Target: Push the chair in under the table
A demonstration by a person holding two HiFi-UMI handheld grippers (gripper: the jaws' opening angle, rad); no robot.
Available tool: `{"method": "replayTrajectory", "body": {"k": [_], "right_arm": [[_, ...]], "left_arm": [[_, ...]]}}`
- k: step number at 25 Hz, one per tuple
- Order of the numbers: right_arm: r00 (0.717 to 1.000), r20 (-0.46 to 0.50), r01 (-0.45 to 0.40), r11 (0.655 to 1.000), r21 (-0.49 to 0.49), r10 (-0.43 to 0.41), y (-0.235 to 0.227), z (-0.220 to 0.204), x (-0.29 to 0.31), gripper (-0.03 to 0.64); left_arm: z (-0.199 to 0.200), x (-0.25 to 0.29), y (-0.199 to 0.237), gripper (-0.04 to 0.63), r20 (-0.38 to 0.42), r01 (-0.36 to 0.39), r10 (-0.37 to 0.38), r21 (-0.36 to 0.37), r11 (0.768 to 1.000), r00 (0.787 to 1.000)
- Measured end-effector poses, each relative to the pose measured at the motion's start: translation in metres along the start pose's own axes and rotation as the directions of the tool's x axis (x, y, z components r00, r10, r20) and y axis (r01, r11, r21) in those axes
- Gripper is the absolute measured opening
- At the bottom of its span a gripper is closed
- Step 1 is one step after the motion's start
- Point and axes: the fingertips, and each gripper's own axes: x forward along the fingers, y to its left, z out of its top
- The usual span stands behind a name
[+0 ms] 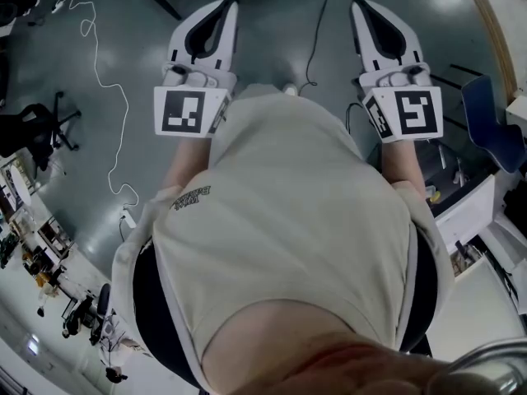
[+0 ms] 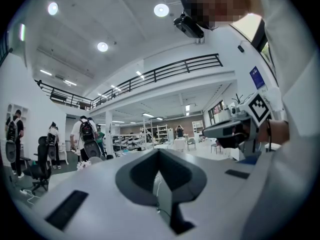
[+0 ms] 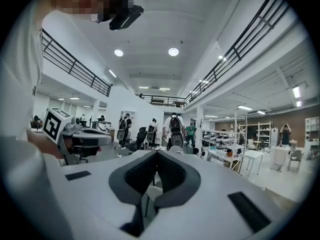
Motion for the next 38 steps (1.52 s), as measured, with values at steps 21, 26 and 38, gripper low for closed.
{"method": "replayTrajectory", "body": {"k": [21, 26, 38], "right_arm": [[0.997, -0.061, -0.038, 0.999, -0.016, 0.037, -0.038, -0.045, 0.077, 0.009], [0.994, -0.092, -0.051, 0.999, 0.001, 0.051, -0.055, -0.051, 0.121, 0.009], [0.985, -0.171, -0.009, 1.000, 0.029, 0.014, -0.102, -0.060, 0.253, 0.009]], "left_arm": [[-0.049, 0.068, 0.039, 0.009, -0.012, -0.003, 0.002, -0.048, 0.999, 1.000], [-0.066, 0.107, 0.068, 0.009, -0.040, 0.014, -0.018, -0.089, 0.996, 0.999], [-0.092, 0.206, 0.172, 0.009, -0.101, 0.050, -0.066, -0.150, 0.987, 0.993]]}}
